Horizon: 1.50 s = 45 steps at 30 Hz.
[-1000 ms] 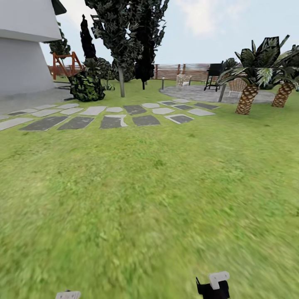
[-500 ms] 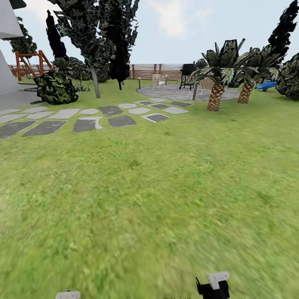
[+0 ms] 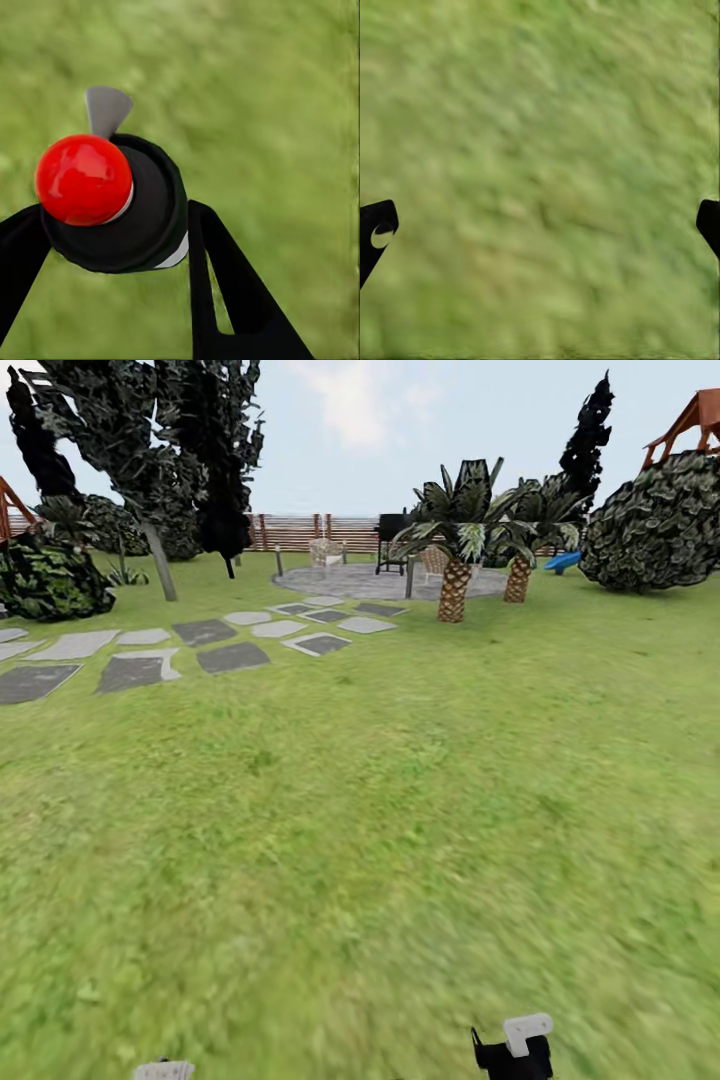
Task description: In the garden, pick up the pesticide atomizer on the floor and spray pesticide onto both trees until each tree trunk is fully covered.
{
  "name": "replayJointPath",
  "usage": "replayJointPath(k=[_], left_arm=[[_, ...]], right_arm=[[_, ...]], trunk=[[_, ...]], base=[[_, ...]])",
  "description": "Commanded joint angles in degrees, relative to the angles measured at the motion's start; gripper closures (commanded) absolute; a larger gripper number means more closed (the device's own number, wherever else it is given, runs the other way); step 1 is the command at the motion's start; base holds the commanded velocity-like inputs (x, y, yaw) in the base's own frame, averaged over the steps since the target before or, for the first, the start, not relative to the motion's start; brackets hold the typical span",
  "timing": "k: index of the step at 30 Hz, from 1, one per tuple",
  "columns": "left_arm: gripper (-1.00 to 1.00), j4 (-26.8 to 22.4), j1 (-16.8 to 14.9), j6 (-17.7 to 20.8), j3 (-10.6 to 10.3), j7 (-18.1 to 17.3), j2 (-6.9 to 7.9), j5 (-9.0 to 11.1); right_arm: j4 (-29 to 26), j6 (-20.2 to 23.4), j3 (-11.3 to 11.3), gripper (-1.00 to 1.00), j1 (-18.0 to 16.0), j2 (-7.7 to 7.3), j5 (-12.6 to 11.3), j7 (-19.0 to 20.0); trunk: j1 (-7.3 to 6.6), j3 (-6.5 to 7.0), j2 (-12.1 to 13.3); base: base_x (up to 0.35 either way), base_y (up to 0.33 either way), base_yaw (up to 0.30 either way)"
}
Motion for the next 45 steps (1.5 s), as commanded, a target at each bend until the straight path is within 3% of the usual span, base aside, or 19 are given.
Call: replayJointPath(k=[1, 23, 45], left_arm=[[1.0, 0.0, 0.0, -0.2, 0.5, -0.1, 0.04, -0.6], [1.0, 0.0, 0.0, -0.2, 0.5, -0.1, 0.11, -0.6], [1.0, 0.0, 0.0, -0.2, 0.5, -0.1, 0.11, -0.6]], right_arm=[[0.0, 0.0, 0.4, -1.0, 0.0, -0.01, 0.4, -0.5], [0.0, 0.0, 0.4, -1.0, 0.0, -0.02, 0.4, -0.5], [0.0, 0.0, 0.4, -1.0, 0.0, 0.03, 0.4, -0.5]], trunk=[[-0.01, -0.05, 0.0], [-0.01, -0.05, 0.0], [-0.01, -0.05, 0.0]], base=[[0.0, -0.273, -0.3], [0.006, -0.273, -0.3], [0.14, -0.264, -0.3]])
